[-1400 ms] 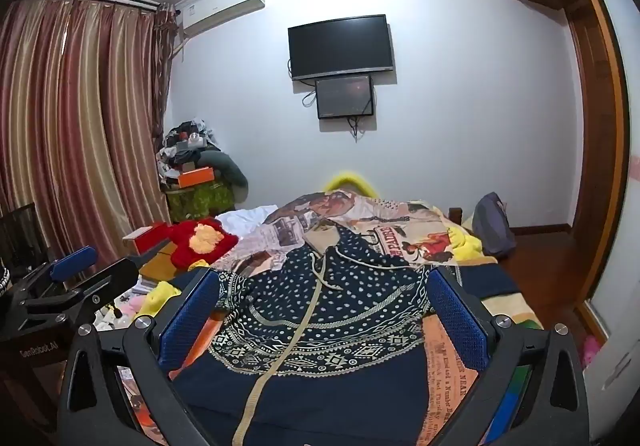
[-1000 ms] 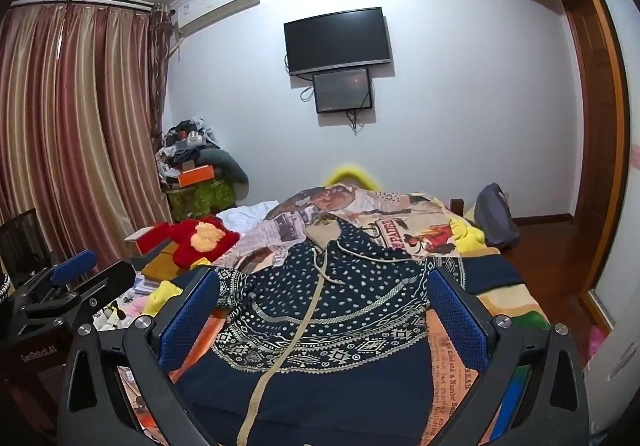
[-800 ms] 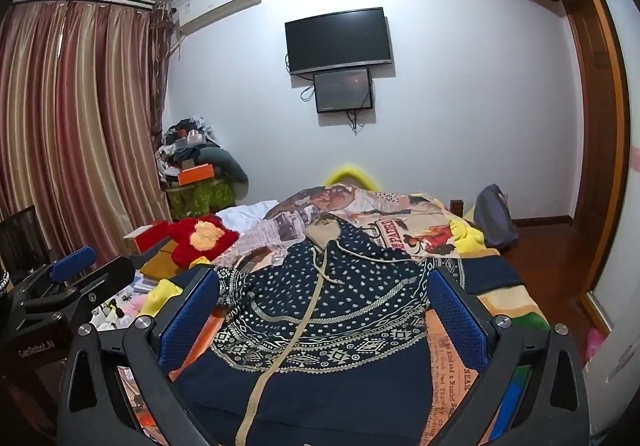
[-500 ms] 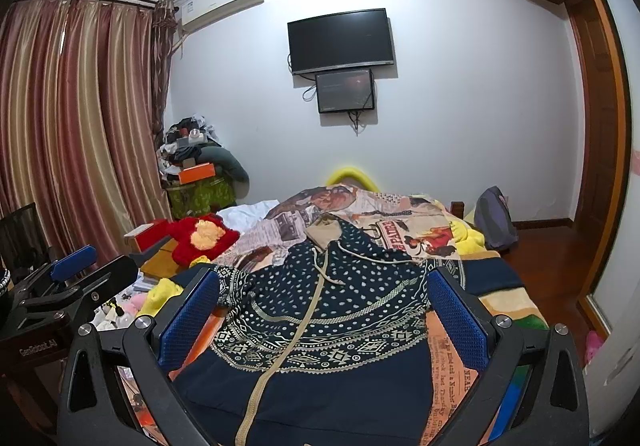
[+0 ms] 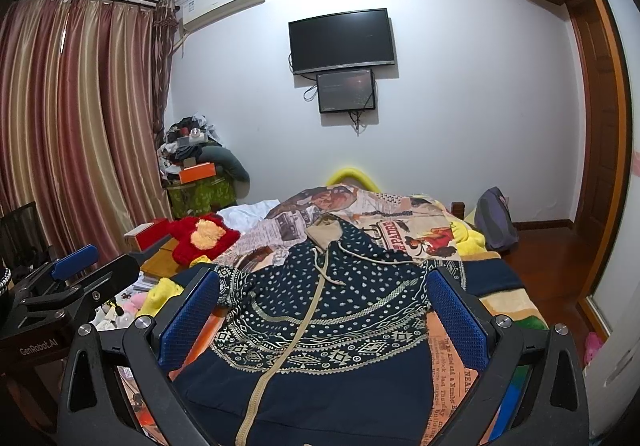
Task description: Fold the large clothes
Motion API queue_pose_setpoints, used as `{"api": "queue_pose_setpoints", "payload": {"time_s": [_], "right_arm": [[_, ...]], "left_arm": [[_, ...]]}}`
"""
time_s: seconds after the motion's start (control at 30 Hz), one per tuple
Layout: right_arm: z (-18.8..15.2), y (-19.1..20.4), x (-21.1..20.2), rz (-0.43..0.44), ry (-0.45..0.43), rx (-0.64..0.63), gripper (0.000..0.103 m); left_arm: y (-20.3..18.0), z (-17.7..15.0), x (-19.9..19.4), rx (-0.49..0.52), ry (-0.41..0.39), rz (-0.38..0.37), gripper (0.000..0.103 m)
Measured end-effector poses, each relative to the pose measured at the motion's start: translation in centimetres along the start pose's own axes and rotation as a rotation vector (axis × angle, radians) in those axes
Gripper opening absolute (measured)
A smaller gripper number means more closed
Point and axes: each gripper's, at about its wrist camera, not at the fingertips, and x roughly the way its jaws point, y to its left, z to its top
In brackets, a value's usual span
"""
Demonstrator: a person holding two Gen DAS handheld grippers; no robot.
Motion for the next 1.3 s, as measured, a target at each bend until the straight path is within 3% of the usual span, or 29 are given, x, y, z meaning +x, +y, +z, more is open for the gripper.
{"api": "queue_pose_setpoints", "payload": {"time_s": [1.3], "right_arm": [[-0.59,0.32,0.79,-0.001,0.015,-0.011,0.103]], "left_arm": [[0.89,0.14,0.09,-0.024,-0.003,0.001,0.103]]}}
